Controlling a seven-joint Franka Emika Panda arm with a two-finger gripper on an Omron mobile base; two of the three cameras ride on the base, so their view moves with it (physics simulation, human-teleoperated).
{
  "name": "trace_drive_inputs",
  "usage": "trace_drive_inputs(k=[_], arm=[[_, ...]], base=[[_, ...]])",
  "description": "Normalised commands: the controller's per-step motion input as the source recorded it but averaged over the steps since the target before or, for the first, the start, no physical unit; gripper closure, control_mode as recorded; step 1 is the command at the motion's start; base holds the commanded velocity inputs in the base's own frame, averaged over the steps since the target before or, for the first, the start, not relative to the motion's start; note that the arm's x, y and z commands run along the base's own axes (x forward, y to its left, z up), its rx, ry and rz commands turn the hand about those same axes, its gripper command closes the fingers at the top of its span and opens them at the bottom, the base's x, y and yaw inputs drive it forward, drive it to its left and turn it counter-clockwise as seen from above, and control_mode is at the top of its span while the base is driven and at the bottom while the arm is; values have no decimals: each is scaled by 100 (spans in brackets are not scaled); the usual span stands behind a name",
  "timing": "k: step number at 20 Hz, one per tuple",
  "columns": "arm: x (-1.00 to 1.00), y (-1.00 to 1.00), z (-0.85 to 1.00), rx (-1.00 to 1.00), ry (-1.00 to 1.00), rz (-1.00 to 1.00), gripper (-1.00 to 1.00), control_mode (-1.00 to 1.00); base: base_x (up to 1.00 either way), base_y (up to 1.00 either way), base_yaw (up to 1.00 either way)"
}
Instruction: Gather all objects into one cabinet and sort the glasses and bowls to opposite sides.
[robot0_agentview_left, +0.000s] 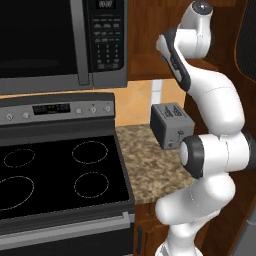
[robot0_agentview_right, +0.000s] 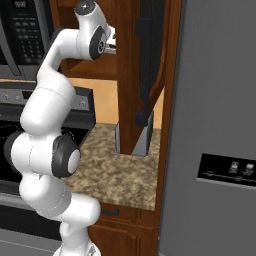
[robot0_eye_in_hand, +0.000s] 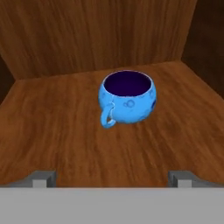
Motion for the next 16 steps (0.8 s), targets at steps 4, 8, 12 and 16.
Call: trace_drive_inputs(k=[4, 8, 12, 16], arm=[[1, 0, -6, -5, -5, 0, -100, -100], [10, 0, -4, 0, -4, 0, -100, -100], [22, 0, -23, -2, -8, 0, -100, -100], [33, 0, -5, -1, -1, 0, -100, -100]], base=[[0, 0, 0], [0, 0, 0], [0, 0, 0], [0, 0, 0]])
